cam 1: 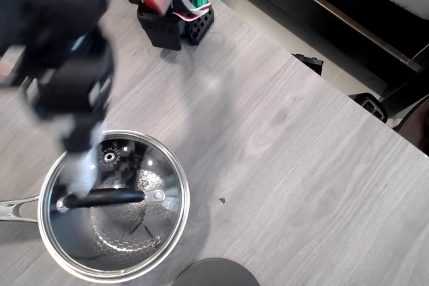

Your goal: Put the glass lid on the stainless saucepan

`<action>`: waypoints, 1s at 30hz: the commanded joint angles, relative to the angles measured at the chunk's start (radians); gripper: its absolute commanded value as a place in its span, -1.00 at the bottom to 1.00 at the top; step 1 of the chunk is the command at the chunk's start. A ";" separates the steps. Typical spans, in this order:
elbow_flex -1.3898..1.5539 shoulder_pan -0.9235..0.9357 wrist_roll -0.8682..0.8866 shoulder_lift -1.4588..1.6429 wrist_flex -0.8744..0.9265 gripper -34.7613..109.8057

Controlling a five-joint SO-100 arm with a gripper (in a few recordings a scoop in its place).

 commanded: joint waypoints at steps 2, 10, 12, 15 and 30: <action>0.902 -0.135 0.037 0.790 -0.353 -0.52; 1.526 -0.187 0.063 1.342 -0.357 -0.52; 1.595 -0.193 0.075 1.344 -0.360 -0.52; 1.669 -0.193 0.097 1.344 -0.382 -0.52; 1.858 -0.221 0.144 1.344 -0.426 -0.52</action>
